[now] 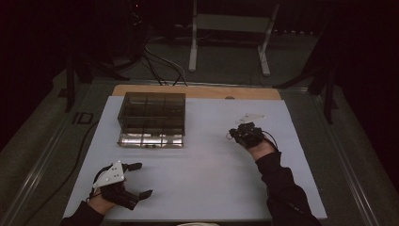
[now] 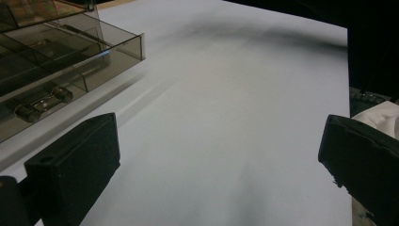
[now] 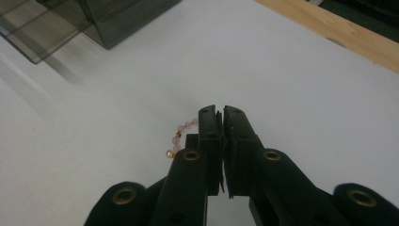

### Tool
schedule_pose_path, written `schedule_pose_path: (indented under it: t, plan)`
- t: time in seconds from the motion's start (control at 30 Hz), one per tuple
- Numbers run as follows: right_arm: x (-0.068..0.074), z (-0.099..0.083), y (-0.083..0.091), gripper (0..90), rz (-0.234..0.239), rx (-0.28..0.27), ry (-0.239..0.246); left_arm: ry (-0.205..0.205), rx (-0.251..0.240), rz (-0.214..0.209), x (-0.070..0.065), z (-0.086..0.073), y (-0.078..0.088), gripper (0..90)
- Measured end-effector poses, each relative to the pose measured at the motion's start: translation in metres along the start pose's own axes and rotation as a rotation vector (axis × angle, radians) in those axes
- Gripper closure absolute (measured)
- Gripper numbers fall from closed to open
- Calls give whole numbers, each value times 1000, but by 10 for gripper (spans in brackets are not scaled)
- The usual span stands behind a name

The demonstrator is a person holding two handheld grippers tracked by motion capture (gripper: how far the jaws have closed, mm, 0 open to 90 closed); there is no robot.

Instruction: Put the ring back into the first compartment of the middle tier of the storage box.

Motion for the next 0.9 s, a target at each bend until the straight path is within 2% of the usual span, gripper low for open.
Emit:
schedule_pose_path:
  t: [0.9]
  plan:
    - [32,35,-3,870,62,-46,52,-3,-3,-3,0,0,0,9]
Point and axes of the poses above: each handheld gripper's, and its own axes: y roughly backward along the jaws, z roughly out of its top, x roughly to its left, the point moved 1 cm from there along -y, roughly forward along the jaws, and after that the axes turned 7 degrees about -z, right-handed, at the moved point
